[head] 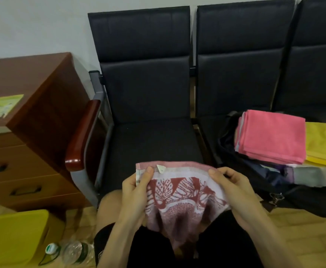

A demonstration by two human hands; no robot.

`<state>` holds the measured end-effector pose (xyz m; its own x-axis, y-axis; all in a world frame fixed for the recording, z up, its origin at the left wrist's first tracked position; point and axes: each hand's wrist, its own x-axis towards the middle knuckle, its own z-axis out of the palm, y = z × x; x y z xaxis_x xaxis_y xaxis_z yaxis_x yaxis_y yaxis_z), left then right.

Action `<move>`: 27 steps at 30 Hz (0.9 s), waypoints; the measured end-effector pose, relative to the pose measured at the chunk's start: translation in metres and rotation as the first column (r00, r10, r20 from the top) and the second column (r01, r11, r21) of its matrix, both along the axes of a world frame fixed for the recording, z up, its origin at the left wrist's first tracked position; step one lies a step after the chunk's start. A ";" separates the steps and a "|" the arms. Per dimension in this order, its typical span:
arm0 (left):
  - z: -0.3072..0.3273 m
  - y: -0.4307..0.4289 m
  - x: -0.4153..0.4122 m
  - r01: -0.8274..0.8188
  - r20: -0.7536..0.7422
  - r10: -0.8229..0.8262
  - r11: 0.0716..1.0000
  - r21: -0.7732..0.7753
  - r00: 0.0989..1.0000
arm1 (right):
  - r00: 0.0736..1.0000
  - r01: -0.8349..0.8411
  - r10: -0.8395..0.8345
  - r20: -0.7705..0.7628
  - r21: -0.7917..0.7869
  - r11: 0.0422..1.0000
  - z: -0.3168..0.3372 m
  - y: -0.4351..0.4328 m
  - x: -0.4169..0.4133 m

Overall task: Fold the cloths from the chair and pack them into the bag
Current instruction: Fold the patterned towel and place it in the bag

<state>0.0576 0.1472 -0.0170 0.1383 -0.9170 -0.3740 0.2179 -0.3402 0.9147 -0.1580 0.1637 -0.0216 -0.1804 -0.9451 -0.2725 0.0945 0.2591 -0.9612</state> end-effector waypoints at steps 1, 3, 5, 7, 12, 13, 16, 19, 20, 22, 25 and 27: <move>0.000 0.000 0.000 0.026 0.015 -0.026 0.998 -0.052 1.000 | 0.999 -0.005 0.005 0.032 -0.003 1.000 0.003 -0.001 0.005; -0.002 0.002 0.000 0.098 0.085 -0.087 0.985 -0.144 0.993 | 0.998 -0.034 0.035 0.053 -0.016 0.999 0.008 -0.002 0.014; -0.003 0.003 -0.004 0.171 0.160 -0.137 0.961 -0.219 0.978 | 0.996 -0.039 0.042 0.080 -0.046 0.998 0.011 -0.001 0.020; -0.001 0.004 -0.008 0.249 0.206 -0.196 0.930 -0.272 0.959 | 0.995 -0.031 0.037 0.095 -0.061 0.998 0.013 -0.002 0.026; -0.002 0.002 -0.019 0.382 0.260 -0.301 0.848 -0.368 0.917 | 0.994 -0.002 0.012 0.107 -0.094 0.996 0.016 -0.005 0.036; -0.002 0.002 -0.019 0.389 0.262 -0.306 0.841 -0.375 0.915 | 0.994 0.007 0.003 0.112 -0.092 0.996 0.018 -0.007 0.038; -0.001 0.000 -0.021 0.426 0.279 -0.336 0.819 -0.384 0.900 | 0.995 0.028 -0.019 0.097 -0.092 0.995 0.026 -0.010 0.042; 0.004 0.000 -0.018 0.464 0.307 -0.360 0.781 -0.417 0.881 | 0.997 0.034 -0.028 0.076 -0.074 0.997 0.033 -0.012 0.045; 0.007 0.000 -0.017 0.484 0.305 -0.382 0.765 -0.425 0.872 | 0.997 0.031 -0.025 0.077 -0.076 0.997 0.035 -0.012 0.046; 0.012 0.002 -0.015 0.526 0.331 -0.416 0.744 -0.412 0.847 | 0.997 0.018 -0.013 0.082 -0.069 0.997 0.039 -0.013 0.049; 0.011 0.003 -0.018 0.495 0.514 -0.249 0.758 -0.424 0.821 | 0.996 -0.044 0.048 0.075 -0.046 0.998 0.050 -0.015 0.055; 0.012 -0.002 -0.019 0.438 0.562 -0.095 0.736 -0.517 0.822 | 0.994 -0.102 0.106 0.039 -0.101 0.990 0.058 -0.019 0.059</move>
